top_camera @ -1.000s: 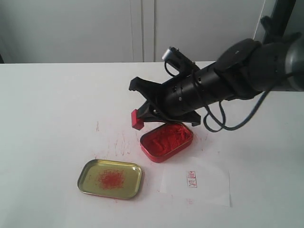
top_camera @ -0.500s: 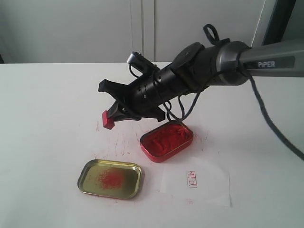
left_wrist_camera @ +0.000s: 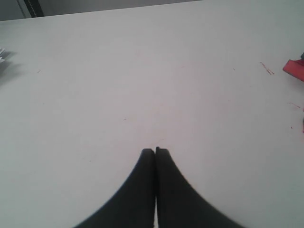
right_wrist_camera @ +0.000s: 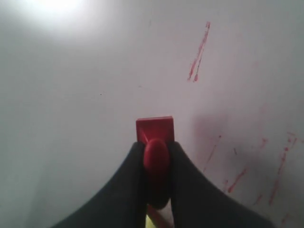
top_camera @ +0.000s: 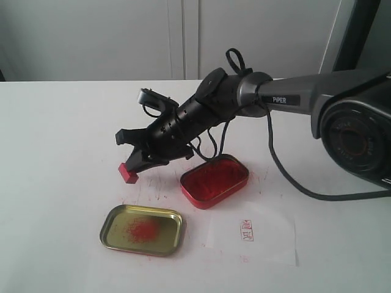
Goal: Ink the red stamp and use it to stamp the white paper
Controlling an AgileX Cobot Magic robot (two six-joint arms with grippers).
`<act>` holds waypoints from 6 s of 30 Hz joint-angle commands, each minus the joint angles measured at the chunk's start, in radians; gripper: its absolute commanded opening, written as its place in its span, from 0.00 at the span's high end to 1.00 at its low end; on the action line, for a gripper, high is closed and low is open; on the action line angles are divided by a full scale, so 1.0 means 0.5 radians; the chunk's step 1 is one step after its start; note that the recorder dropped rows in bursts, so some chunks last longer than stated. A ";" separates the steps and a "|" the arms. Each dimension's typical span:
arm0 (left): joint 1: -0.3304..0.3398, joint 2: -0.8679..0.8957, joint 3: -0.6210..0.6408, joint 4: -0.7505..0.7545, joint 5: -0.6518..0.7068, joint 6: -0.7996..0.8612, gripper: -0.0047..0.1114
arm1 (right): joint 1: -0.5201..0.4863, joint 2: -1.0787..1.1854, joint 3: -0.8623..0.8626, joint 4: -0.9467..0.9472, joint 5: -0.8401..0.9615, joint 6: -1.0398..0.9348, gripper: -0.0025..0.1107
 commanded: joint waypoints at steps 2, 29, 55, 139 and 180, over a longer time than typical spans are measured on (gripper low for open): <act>-0.005 -0.001 0.004 -0.011 -0.002 -0.008 0.96 | 0.005 0.041 -0.011 -0.013 0.020 -0.103 0.98; -0.005 -0.001 0.004 -0.011 -0.002 -0.008 0.96 | -0.129 -0.108 0.002 -0.642 -0.163 0.457 0.50; -0.005 -0.001 0.004 -0.011 -0.002 -0.008 0.96 | -0.129 -0.735 0.680 -1.087 -0.349 0.803 0.98; -0.005 -0.001 0.004 -0.011 -0.002 -0.008 0.96 | -0.929 -2.954 2.282 -1.760 0.084 1.086 0.98; -0.005 -0.001 0.004 -0.011 -0.002 -0.008 0.96 | -0.929 -3.399 2.606 -1.800 -0.173 1.086 0.98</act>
